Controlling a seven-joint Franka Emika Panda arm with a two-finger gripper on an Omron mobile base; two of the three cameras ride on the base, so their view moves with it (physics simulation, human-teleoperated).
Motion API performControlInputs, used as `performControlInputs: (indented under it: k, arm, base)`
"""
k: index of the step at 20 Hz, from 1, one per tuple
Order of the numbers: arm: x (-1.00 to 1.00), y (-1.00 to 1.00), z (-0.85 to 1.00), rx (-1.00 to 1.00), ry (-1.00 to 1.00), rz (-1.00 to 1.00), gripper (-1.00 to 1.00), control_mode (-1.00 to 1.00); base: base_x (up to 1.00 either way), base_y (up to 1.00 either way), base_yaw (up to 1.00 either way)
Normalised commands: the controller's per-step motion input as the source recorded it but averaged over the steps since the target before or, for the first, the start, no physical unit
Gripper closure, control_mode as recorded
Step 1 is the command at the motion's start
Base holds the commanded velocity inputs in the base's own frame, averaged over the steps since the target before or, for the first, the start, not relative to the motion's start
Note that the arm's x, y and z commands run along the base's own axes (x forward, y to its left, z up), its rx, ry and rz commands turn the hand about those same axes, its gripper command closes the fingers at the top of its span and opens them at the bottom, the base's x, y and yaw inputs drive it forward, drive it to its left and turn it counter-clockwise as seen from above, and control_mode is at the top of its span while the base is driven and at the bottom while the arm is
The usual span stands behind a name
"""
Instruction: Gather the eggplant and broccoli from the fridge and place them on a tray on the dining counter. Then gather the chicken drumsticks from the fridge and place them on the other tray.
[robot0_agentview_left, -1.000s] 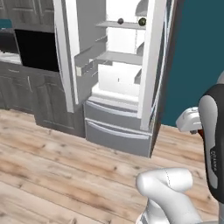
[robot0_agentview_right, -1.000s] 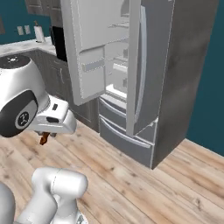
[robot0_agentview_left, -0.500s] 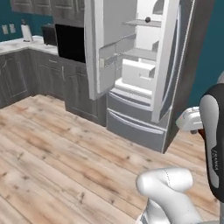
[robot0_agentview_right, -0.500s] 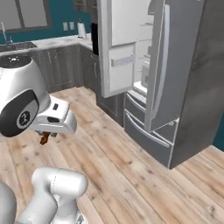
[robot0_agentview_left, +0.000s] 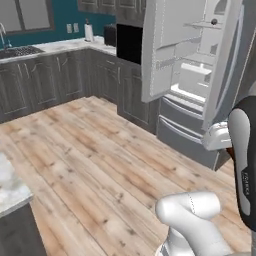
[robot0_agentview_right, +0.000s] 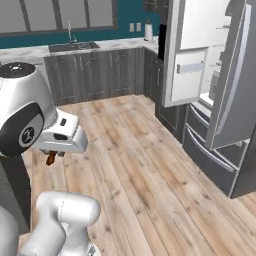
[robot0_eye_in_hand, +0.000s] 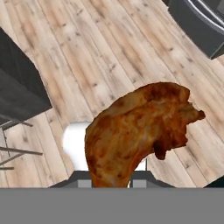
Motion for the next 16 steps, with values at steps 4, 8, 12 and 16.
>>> performControlInputs:
  k: [4, 8, 12, 16]
  arm:
    - [0.00, 0.00, 0.00, 0.00, 0.00, 0.00, 1.00, 1.00]
    - [0.00, 0.00, 0.00, 0.00, 0.00, 0.00, 1.00, 1.00]
    - [0.00, 0.00, 0.00, 0.00, 0.00, 0.00, 1.00, 1.00]
    - [0.00, 0.00, 0.00, 0.00, 0.00, 0.00, 1.00, 1.00]
  base:
    - [-0.83, 0.46, 0.35]
    - [-0.79, 0.89, 0.29]
    - [-0.67, 1.00, 0.23]
    - [-0.50, 1.00, 0.17]
